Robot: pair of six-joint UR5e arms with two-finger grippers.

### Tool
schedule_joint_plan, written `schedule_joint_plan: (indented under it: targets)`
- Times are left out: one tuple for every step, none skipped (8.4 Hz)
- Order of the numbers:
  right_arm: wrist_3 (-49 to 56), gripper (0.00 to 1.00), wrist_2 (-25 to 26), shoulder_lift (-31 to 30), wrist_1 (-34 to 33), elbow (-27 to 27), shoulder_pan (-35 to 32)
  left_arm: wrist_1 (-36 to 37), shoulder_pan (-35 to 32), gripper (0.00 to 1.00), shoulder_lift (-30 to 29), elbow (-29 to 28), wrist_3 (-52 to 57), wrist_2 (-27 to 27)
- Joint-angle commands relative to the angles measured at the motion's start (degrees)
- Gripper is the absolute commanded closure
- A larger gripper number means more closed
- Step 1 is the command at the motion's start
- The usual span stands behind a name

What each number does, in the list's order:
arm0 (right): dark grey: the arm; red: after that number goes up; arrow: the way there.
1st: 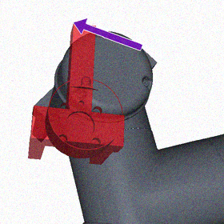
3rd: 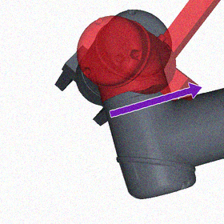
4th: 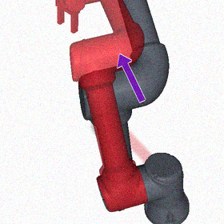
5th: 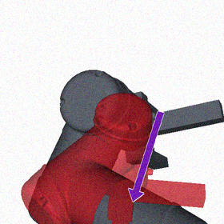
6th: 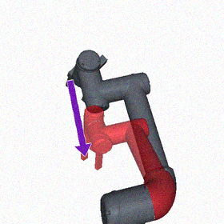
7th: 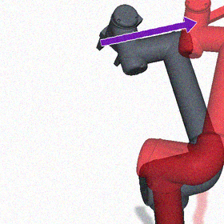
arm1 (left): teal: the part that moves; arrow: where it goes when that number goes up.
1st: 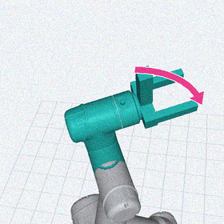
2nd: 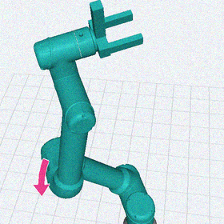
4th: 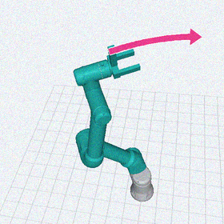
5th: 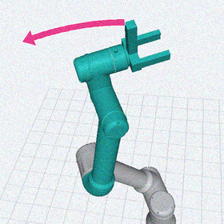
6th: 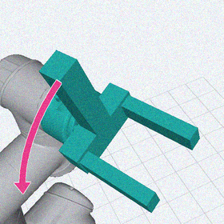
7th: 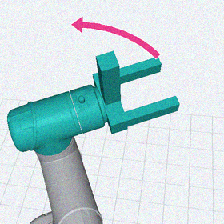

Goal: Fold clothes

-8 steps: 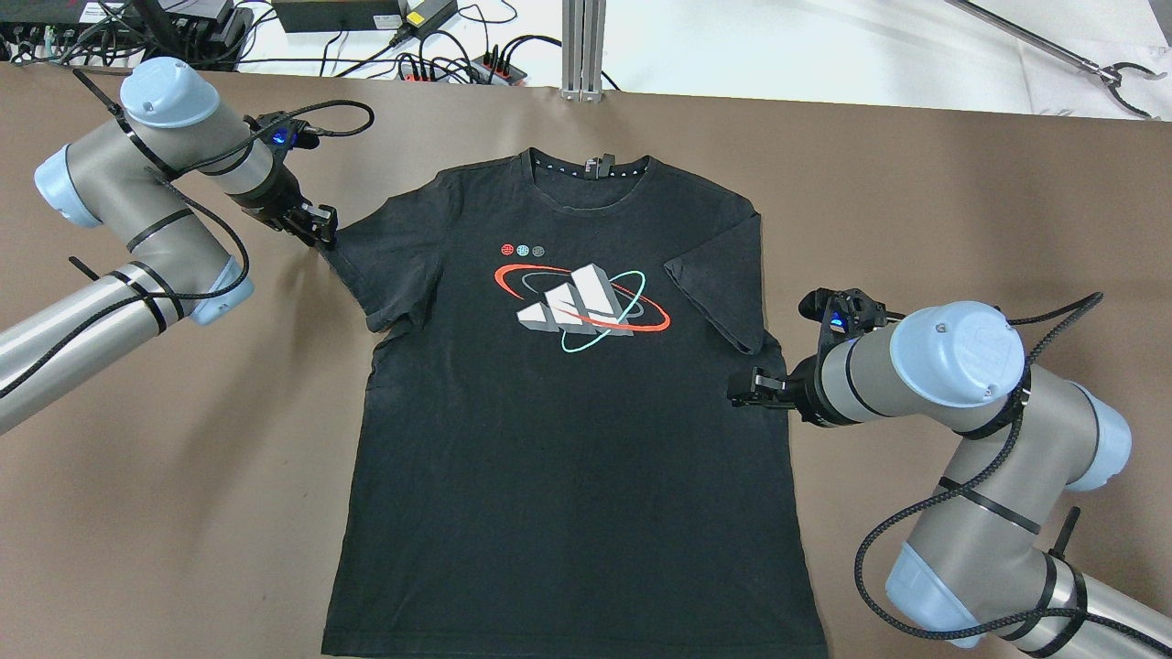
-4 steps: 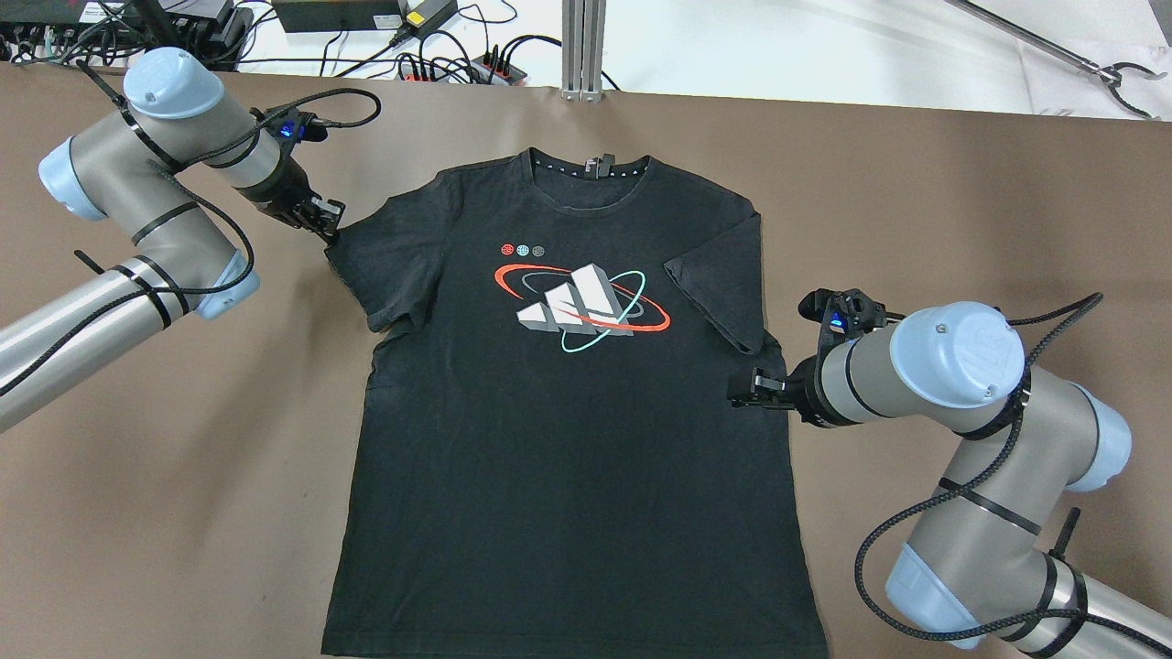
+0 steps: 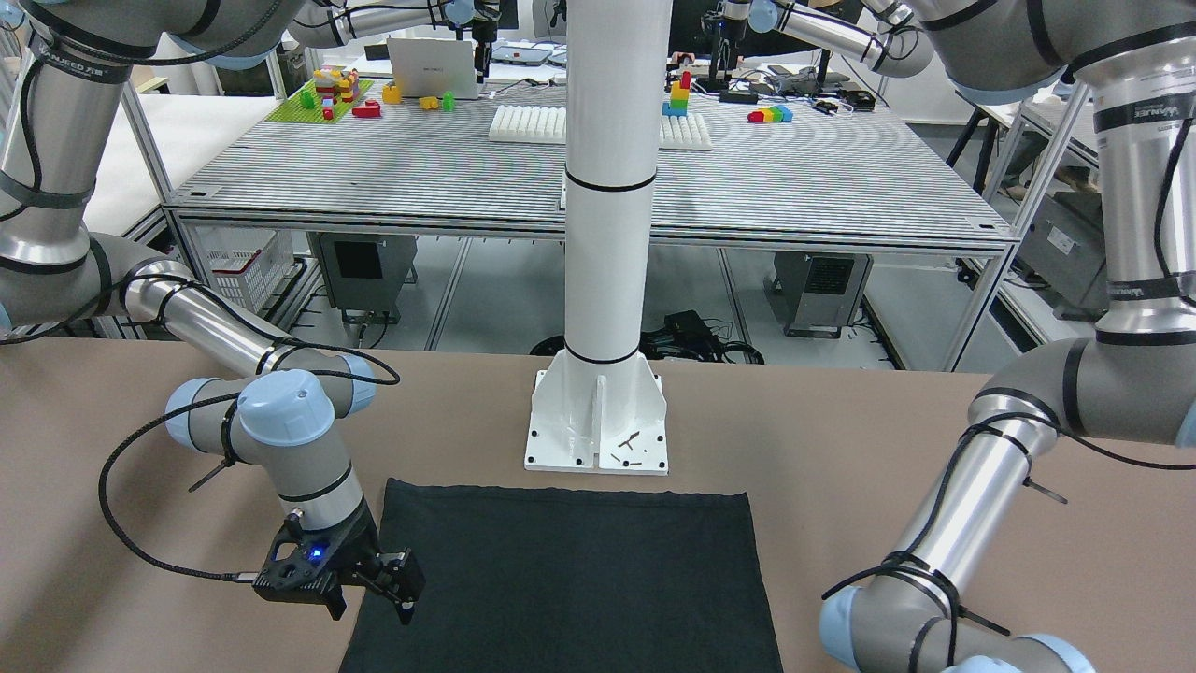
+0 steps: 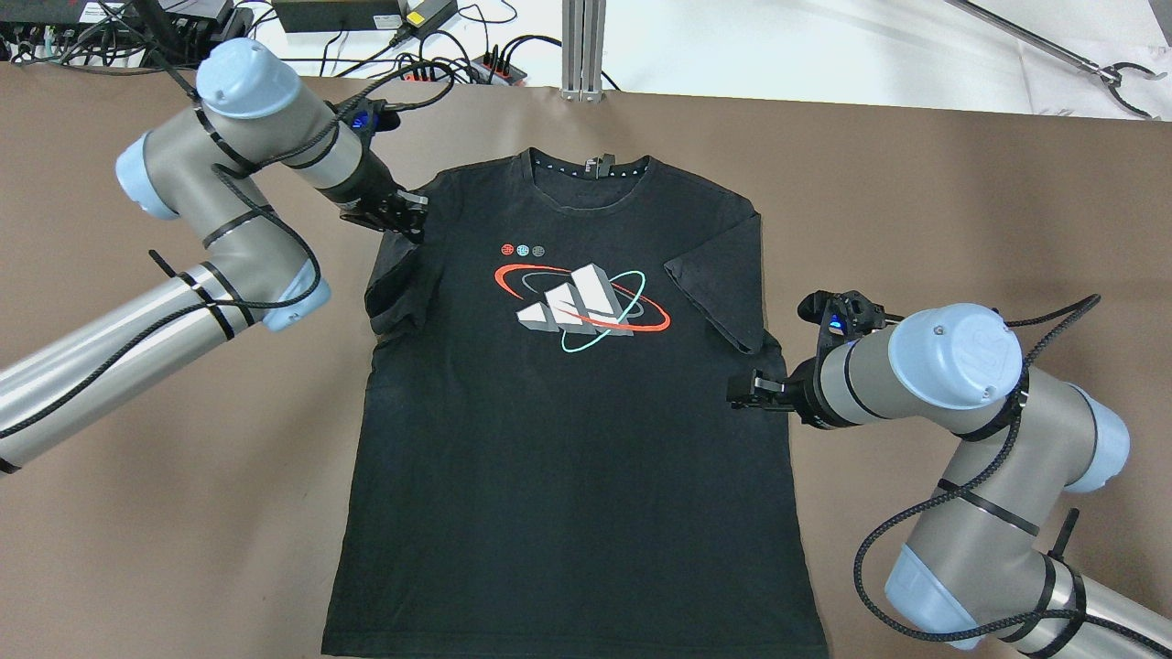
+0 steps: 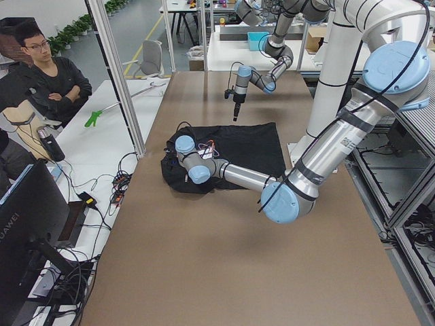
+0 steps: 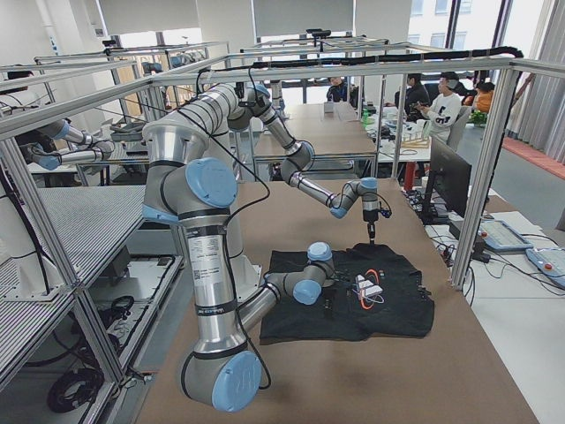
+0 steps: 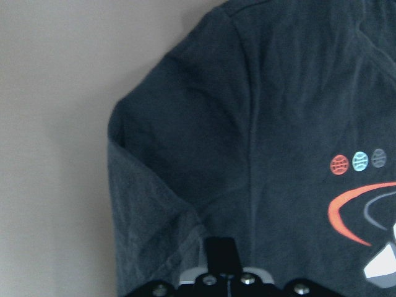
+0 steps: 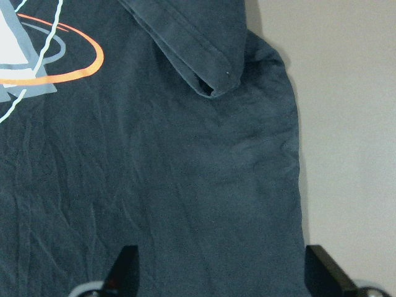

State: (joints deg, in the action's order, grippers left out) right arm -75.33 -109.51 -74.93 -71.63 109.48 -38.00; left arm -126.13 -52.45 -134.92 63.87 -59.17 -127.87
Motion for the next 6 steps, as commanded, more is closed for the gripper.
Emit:
schedule_joint_plan:
  targets:
    - [0.0, 0.06, 0.9, -0.2, 0.0, -0.1, 0.0, 0.1, 4.5, 1.0, -4.6, -2.1, -7.4, 6.6]
    - [0.0, 0.06, 1.7, -0.2, 0.0, -0.1, 0.2, 0.1, 4.8, 1.0, -4.7, -2.2, -7.2, 6.6]
    - [0.0, 0.06, 1.8, -0.2, 0.0, -0.1, 0.2, 0.1, 5.4, 1.0, -4.6, -2.3, -7.2, 6.8]
    - [0.0, 0.06, 1.8, -0.3, 0.0, 0.0, 0.2, 0.1, 5.5, 1.0, -4.5, -2.3, -7.2, 7.9]
    - [0.0, 0.06, 1.9, -0.3, 0.0, -0.1, 0.3, 0.0, 5.6, 1.0, -4.2, -2.3, -7.1, 7.9]
    - [0.0, 0.06, 2.0, -0.3, 0.0, -0.1, 0.3, -0.5, 6.0, 0.96, -4.1, -2.2, -7.4, 7.9]
